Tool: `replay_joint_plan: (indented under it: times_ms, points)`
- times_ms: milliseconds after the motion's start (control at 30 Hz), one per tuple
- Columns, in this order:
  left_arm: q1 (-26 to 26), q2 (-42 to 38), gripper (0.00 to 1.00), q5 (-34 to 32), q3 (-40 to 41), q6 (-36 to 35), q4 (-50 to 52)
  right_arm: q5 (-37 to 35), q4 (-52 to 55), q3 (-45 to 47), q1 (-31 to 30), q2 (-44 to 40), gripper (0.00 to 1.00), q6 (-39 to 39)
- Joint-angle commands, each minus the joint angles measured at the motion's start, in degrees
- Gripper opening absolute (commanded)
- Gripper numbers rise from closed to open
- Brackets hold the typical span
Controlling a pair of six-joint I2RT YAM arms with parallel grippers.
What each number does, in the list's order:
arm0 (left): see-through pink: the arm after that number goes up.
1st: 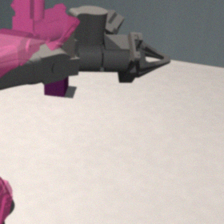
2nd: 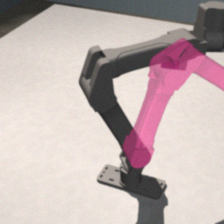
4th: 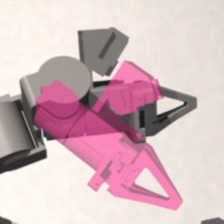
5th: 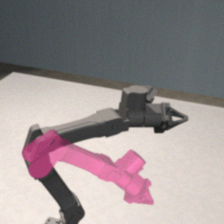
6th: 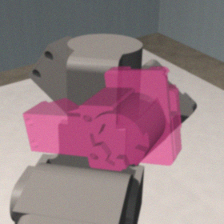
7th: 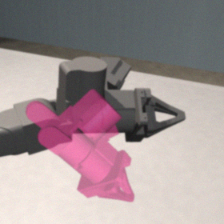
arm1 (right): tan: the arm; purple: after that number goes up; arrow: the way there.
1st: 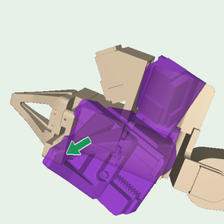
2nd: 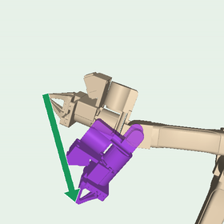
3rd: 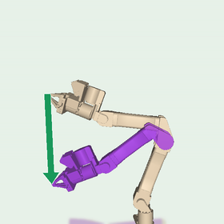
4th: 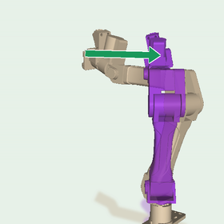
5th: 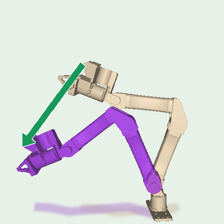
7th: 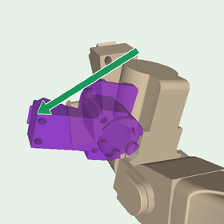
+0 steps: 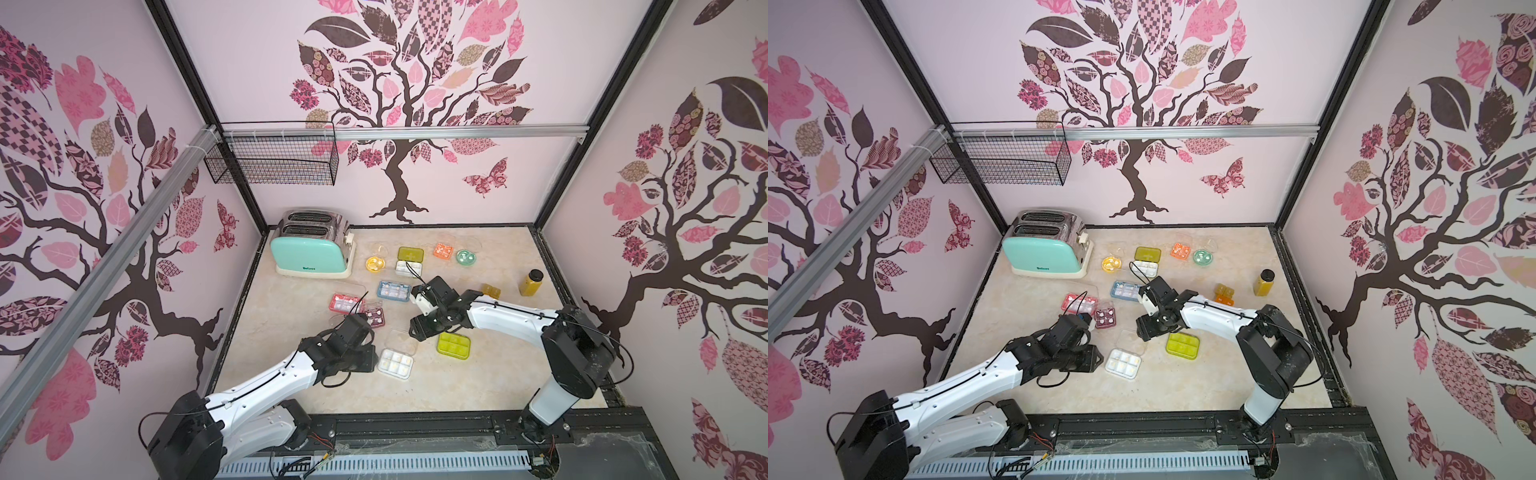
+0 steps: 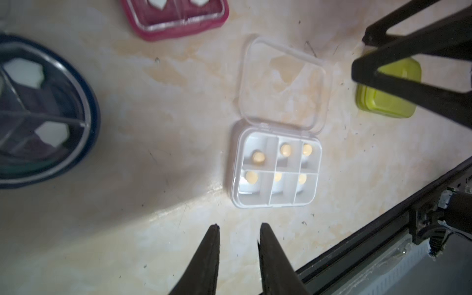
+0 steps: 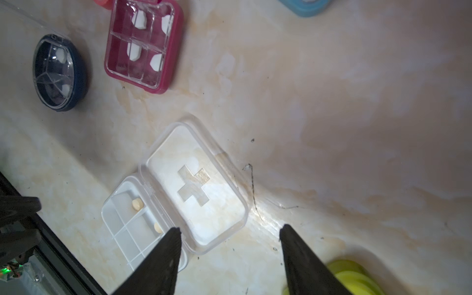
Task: Close pillboxes
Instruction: Close the lid on the pillbox.
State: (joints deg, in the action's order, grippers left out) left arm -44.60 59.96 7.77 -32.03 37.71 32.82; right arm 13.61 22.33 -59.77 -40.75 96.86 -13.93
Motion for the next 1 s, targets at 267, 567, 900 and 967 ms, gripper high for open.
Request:
replay_joint_plan:
  times_ms: [267, 567, 900, 967]
  points:
    - [0.2, 0.6, 0.13, 6.0, 6.7, 2.9, -8.5, 5.6, 2.5, -3.7, 0.0, 5.0, 0.55, 2.1]
    - [0.1, 5.9, 0.09, 6.0, 7.9, 3.9, -14.3, 5.7, 2.6, -4.9, 0.1, 7.7, 0.47, 1.9]
    - [-1.4, 12.0, 0.00, 4.2, 6.6, 5.2, -17.8, 6.4, 2.4, -4.5, 0.1, 8.3, 0.46, 1.6]
    - [-1.4, 12.3, 0.00, 3.7, 6.3, 5.4, -18.0, 6.8, 2.4, -4.3, 0.1, 8.2, 0.45, 1.6]
